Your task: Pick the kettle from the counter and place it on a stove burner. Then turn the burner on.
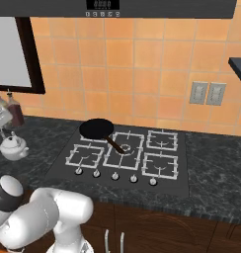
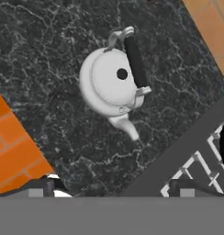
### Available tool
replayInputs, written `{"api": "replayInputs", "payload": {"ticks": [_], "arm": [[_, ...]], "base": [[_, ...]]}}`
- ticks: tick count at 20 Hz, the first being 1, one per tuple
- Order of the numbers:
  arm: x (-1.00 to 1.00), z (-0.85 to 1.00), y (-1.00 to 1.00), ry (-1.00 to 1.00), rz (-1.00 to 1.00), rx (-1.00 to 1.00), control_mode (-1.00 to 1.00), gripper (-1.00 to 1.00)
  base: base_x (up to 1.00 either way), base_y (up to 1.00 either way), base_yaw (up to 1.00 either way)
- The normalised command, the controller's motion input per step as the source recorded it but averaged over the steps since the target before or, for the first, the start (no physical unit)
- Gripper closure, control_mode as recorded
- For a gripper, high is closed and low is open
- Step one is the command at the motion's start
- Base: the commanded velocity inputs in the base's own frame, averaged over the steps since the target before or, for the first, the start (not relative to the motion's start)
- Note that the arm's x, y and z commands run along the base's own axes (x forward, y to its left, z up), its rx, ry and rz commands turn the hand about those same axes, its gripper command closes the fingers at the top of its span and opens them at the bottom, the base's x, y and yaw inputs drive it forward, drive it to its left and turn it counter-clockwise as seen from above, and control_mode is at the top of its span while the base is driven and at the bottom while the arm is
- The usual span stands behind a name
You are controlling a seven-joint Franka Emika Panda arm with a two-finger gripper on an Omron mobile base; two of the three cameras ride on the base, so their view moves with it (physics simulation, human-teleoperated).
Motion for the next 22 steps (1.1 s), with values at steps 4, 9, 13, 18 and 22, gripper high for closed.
{"api": "replayInputs", "payload": {"ticks": [4, 9, 13, 18, 22], "arm": [[0.02, -0.01, 0.02, 0.0, 0.0, 0.0, -1.0, -1.0], [0.28, -0.14, 0.16, 0.0, 0.0, -0.04, -1.0, -1.0], [0.43, -0.31, 0.22, 0.02, 0.0, -0.03, -1.0, -1.0], [0.52, -0.44, 0.22, 0.06, 0.0, -0.01, -1.0, -1.0], [0.56, -0.24, 0.34, 0.04, 0.0, -0.03, -1.0, -1.0]], "base": [[0.0, 0.0, 0.0], [0.0, 0.0, 0.0], [0.0, 0.0, 0.0], [0.0, 0.0, 0.0], [0.0, 0.0, 0.0]]}}
